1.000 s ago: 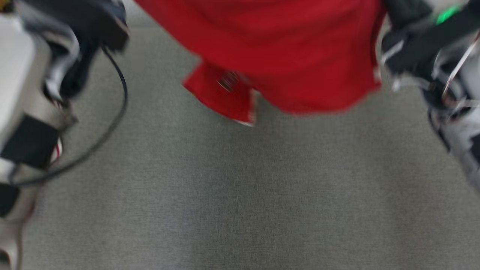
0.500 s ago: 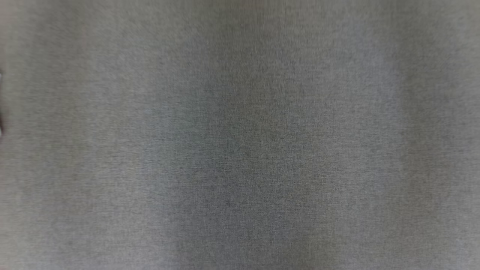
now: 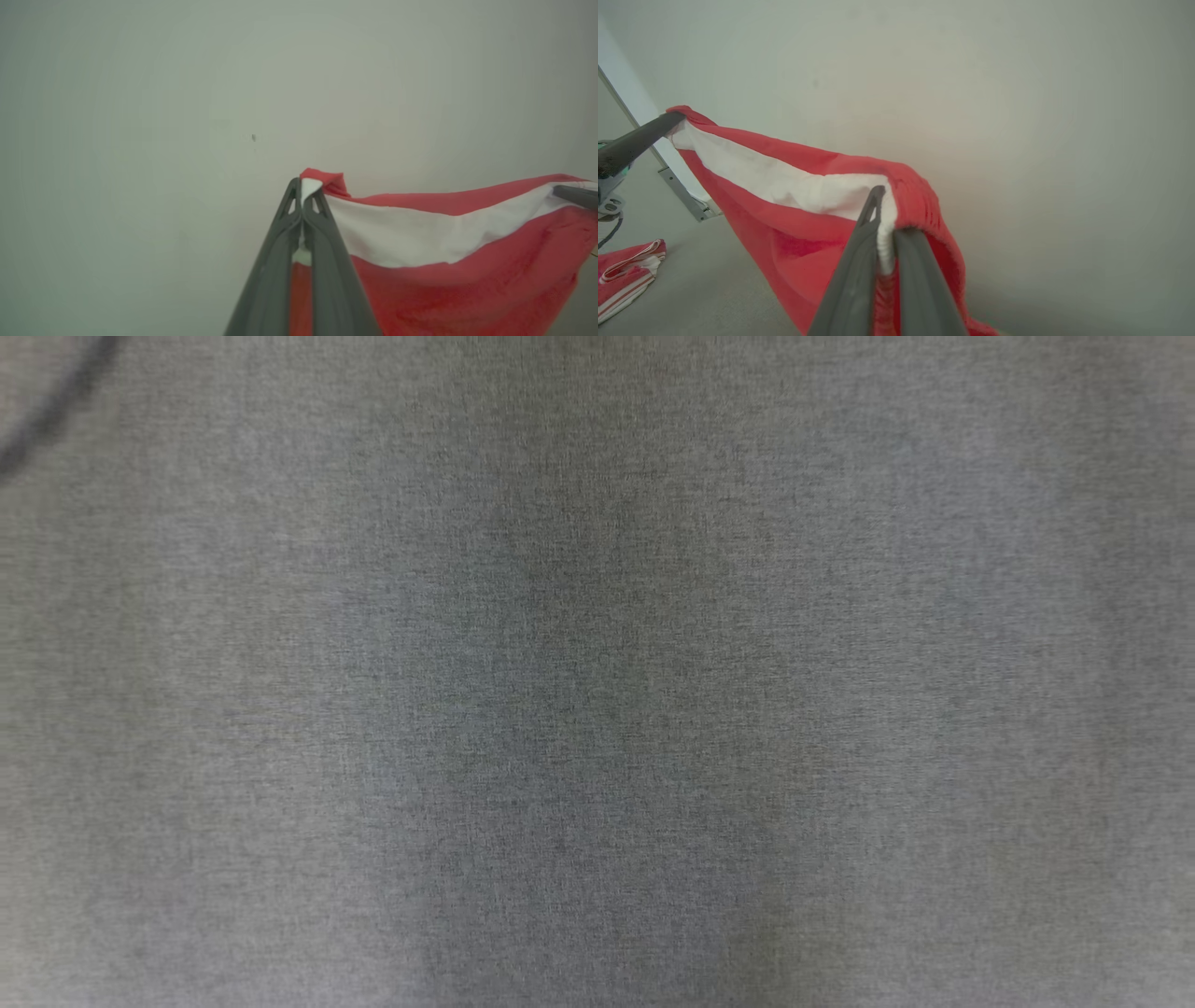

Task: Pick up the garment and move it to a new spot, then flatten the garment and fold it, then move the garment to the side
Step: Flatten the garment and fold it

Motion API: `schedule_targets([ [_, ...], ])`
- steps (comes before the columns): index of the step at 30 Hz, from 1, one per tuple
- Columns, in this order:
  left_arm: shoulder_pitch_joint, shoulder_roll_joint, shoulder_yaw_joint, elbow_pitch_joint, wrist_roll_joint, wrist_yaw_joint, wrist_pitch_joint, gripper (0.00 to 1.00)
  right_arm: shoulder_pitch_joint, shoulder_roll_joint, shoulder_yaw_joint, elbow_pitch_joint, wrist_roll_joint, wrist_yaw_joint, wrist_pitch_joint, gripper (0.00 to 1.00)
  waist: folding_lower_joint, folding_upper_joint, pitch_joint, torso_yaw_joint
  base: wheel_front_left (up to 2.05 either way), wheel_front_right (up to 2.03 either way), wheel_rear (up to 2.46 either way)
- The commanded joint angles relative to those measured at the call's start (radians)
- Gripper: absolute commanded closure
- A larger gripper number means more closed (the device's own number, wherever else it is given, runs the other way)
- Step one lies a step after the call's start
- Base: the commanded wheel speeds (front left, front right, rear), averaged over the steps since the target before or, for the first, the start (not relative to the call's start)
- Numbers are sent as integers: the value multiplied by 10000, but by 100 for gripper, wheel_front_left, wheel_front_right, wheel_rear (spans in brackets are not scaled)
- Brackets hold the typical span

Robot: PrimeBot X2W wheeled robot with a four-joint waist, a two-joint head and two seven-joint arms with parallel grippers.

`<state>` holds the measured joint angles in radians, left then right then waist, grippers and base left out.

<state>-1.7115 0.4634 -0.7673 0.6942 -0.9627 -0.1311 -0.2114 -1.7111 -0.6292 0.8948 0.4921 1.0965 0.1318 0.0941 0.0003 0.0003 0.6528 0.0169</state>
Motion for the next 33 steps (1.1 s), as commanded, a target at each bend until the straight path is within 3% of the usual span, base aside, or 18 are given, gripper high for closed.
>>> schedule_targets([
  [1,626,198,-50,-223,-162,15,-227,100,494,-262,218,-320,227,-23,-340,100,-3,-3,-413,-53,0,0,0],
  [8,4186,810,218,-1932,-596,116,-541,100,3304,-1582,1410,-2034,1050,-23,-1647,100,-3,-3,-1624,-181,0,0,0],
  [17,9736,1133,1323,-5098,-198,822,-542,100,6903,-2784,2202,-3472,1791,-23,-3155,100,-3,-3,-2975,-290,0,0,0],
  [24,13231,531,2649,-5892,122,1009,-544,100,9429,-2827,2267,-3750,1714,-23,-3568,100,-3,-3,-3776,-312,0,0,0],
  [27,14893,-168,3432,-5926,446,845,-543,100,10938,-2650,2012,-3745,1550,-23,-3600,100,-3,-3,-4214,-285,0,0,0],
  [33,16394,-854,3972,-5406,1075,584,-545,100,12959,-2327,1316,-3831,1186,-23,-3600,100,-3,-3,-4760,-261,0,0,0],
])
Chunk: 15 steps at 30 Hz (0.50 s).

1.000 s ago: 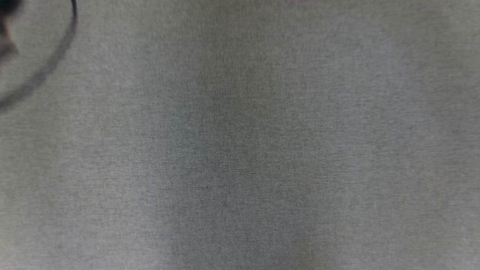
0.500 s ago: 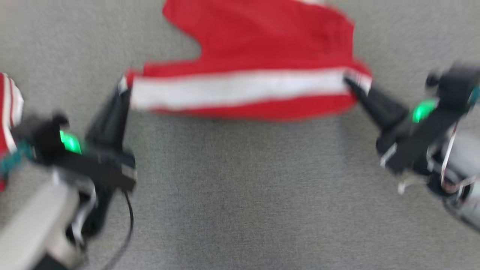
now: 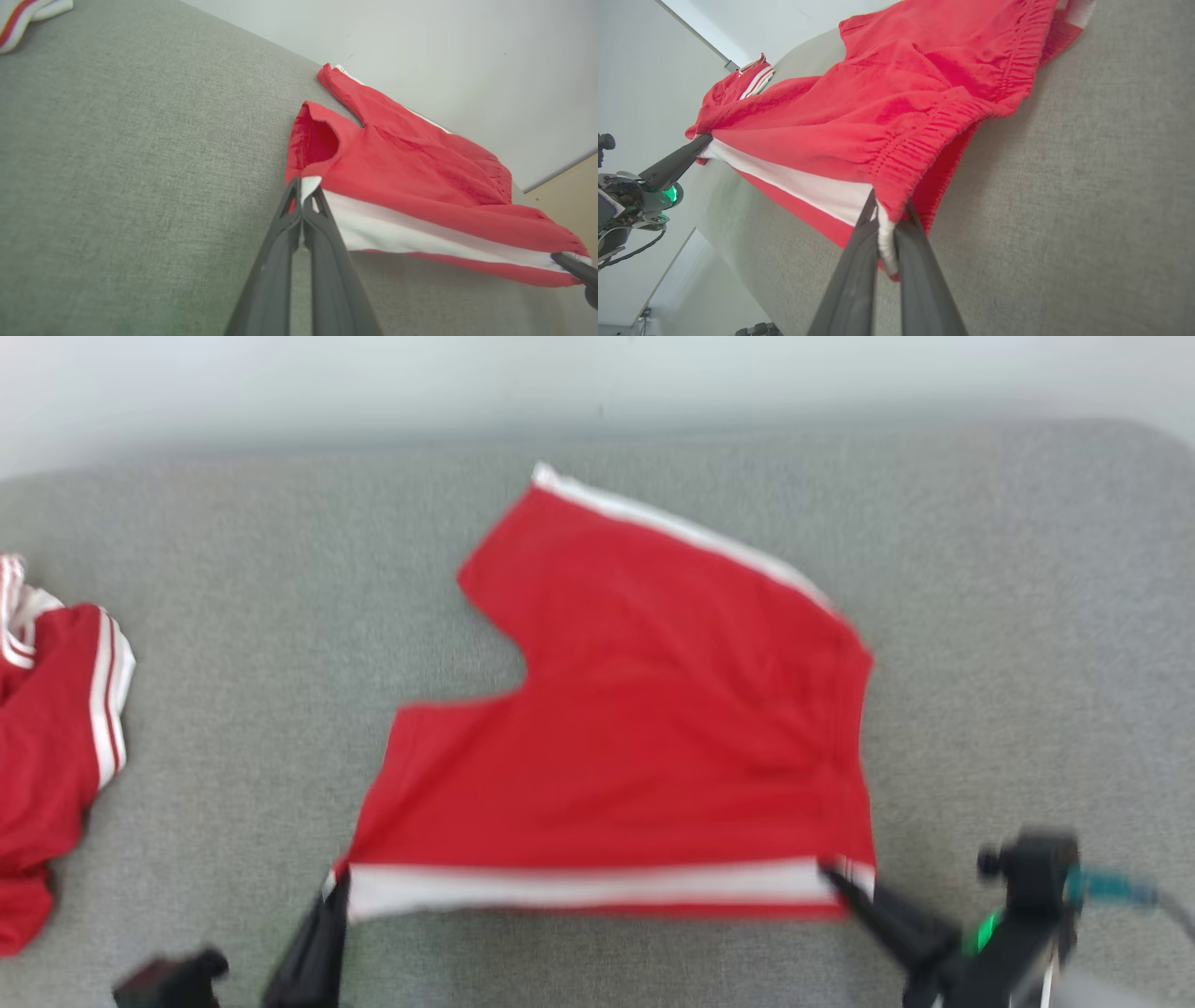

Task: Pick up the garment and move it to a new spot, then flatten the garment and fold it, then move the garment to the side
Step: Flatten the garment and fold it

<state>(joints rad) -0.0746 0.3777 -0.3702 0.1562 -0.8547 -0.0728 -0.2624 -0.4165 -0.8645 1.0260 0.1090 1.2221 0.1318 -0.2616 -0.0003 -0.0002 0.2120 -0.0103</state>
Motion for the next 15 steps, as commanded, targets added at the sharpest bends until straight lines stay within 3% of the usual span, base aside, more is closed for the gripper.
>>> schedule_targets([
  [1,278,-85,131,85,84,-80,-35,100,369,70,-102,-45,-142,-23,-44,100,3,2,-439,13,0,0,0],
  [8,1565,-457,992,465,412,-395,-35,100,2602,300,-627,-492,-470,-23,-44,100,3,2,-1081,106,0,0,0],
  [15,1784,-393,948,322,885,-544,-36,100,3647,535,-773,-1123,-680,-23,-45,100,3,2,-1279,174,0,0,0],
])
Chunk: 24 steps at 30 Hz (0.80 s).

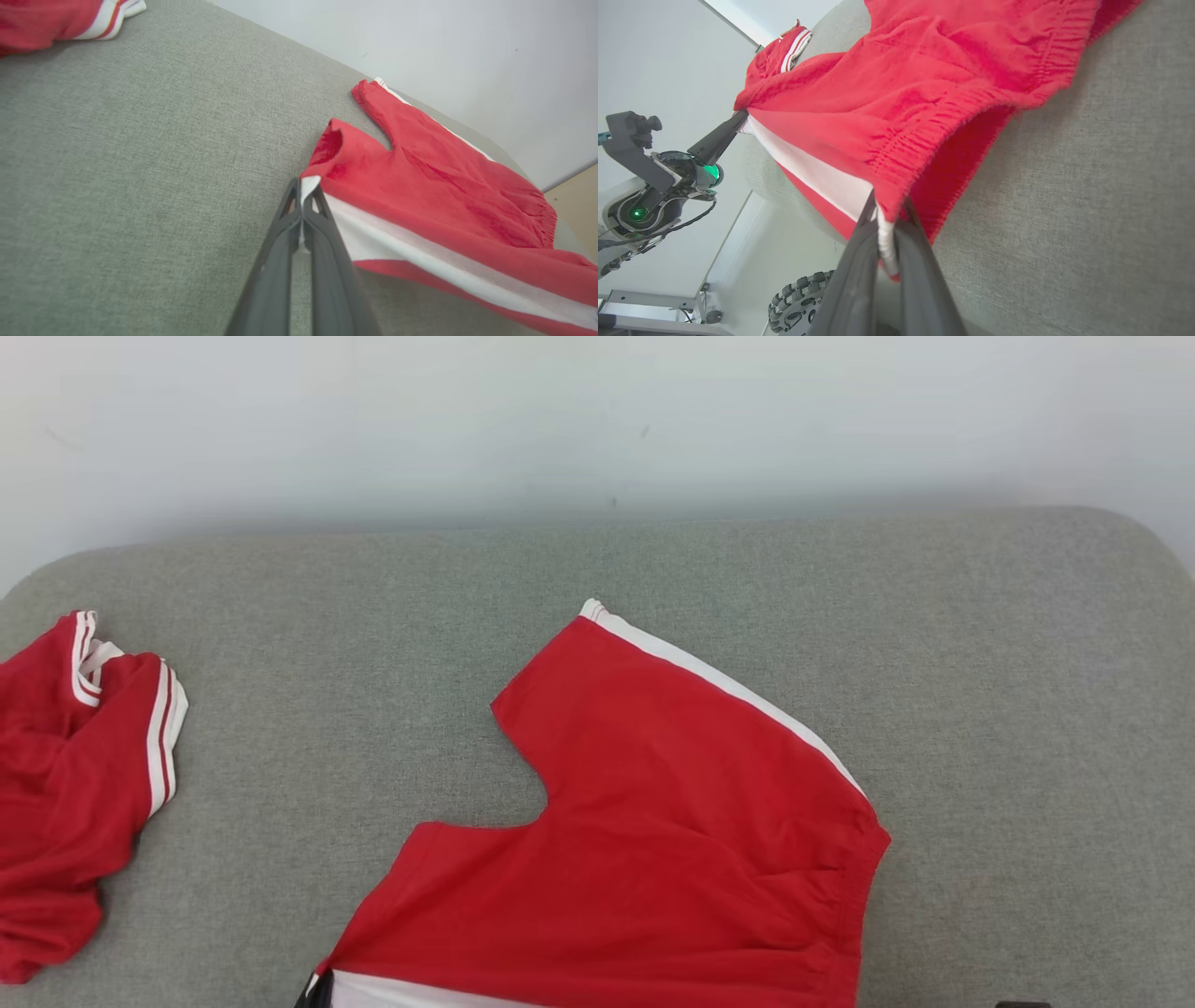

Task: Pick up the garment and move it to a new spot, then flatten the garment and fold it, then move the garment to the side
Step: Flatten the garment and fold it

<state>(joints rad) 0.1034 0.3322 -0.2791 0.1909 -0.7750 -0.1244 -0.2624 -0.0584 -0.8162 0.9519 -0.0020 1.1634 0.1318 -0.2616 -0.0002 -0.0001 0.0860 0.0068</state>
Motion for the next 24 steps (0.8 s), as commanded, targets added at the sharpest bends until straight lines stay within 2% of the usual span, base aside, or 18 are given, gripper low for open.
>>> schedule_targets([
  [1,-65,80,30,-69,148,-39,-36,100,104,113,-106,-85,-104,-23,-45,100,2,1,-33,-24,0,0,0],
  [7,-961,682,-386,-423,488,-55,216,100,-100,424,-786,-420,-94,-23,-46,100,2,1,-6,-301,0,0,0],
  [15,-3582,1815,-1177,-1141,451,-61,1522,100,-1045,795,-1563,-477,128,-23,-31,100,2,1,804,-981,0,0,0],
  [24,-7155,2569,-2164,-280,263,-61,2810,100,-2393,1787,-2285,198,-119,-23,-41,100,2,1,2239,-1877,0,0,0],
])
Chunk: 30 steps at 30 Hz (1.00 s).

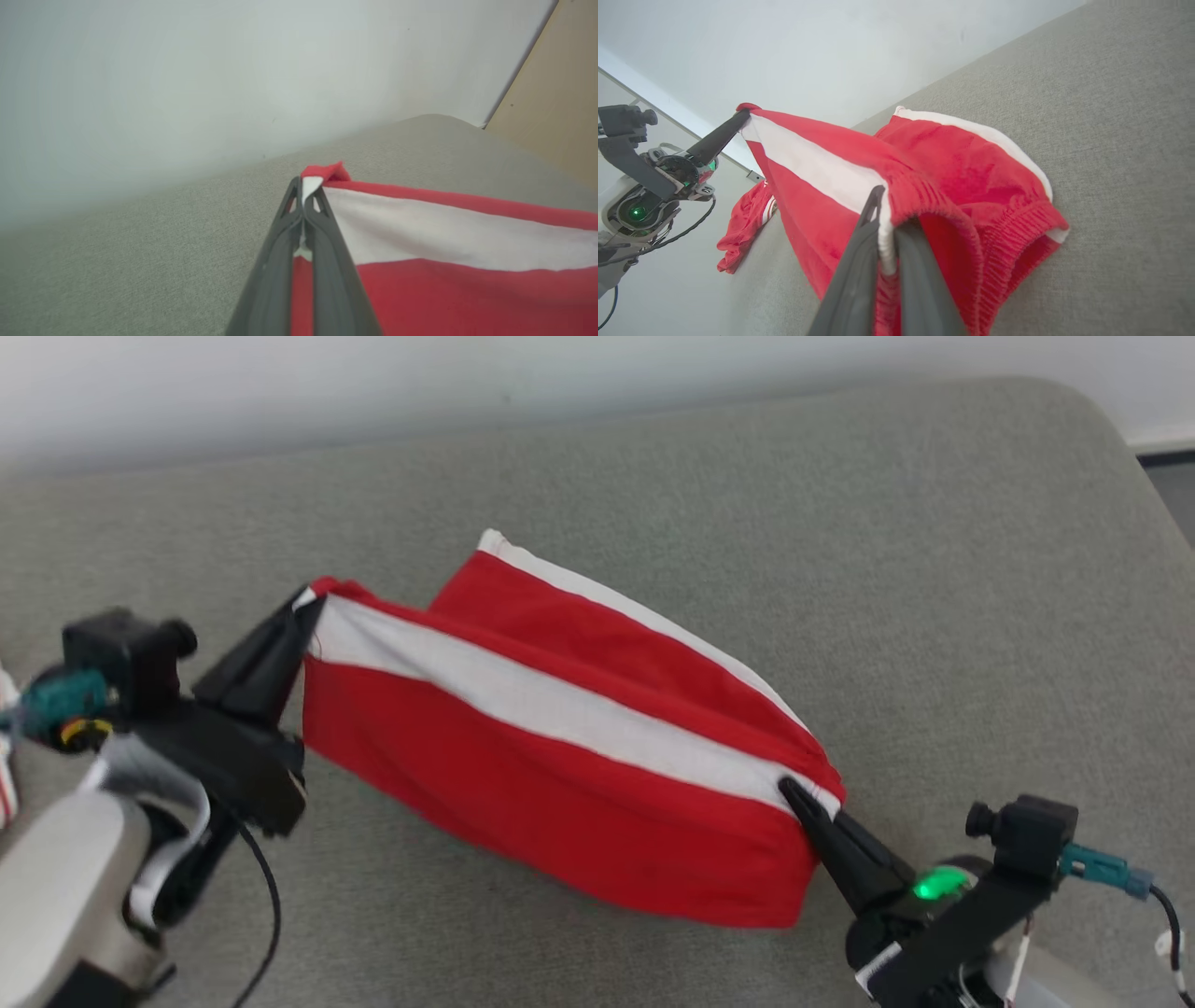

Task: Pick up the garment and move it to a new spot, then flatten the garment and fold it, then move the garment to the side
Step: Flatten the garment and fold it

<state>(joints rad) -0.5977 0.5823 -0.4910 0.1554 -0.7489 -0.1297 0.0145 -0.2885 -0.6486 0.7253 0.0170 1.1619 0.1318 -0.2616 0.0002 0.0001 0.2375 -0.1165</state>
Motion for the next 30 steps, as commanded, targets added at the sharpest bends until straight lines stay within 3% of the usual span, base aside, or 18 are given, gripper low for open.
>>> schedule_targets([
  [1,-144,69,-45,75,2,-7,41,100,-92,111,-18,8,-104,-23,-41,100,-2,-1,724,-644,0,0,0],
  [11,-2993,20,-1435,2301,-95,3,597,100,-1118,1386,-684,760,-869,-23,-43,100,-2,-1,1741,-1486,0,0,0],
  [25,-4877,-343,-2938,5023,-347,4,-422,100,-1812,2164,-718,1422,-1796,-23,32,100,-2,-1,2238,-1929,0,0,0],
  [26,-4952,-350,-3074,5175,-235,4,-501,59,-1842,2184,-708,1457,-1815,-23,22,57,-2,-1,2229,-1934,0,0,0],
  [27,-5000,-374,-3234,5302,-149,4,-584,0,-1864,2181,-670,1492,-1871,-23,41,0,-2,-1,2207,-1927,0,0,0],
  [30,-5090,-468,-3459,5613,-272,4,-936,0,-1838,2096,-562,1537,-2041,-23,83,0,-2,-1,2066,-1901,0,0,0],
])
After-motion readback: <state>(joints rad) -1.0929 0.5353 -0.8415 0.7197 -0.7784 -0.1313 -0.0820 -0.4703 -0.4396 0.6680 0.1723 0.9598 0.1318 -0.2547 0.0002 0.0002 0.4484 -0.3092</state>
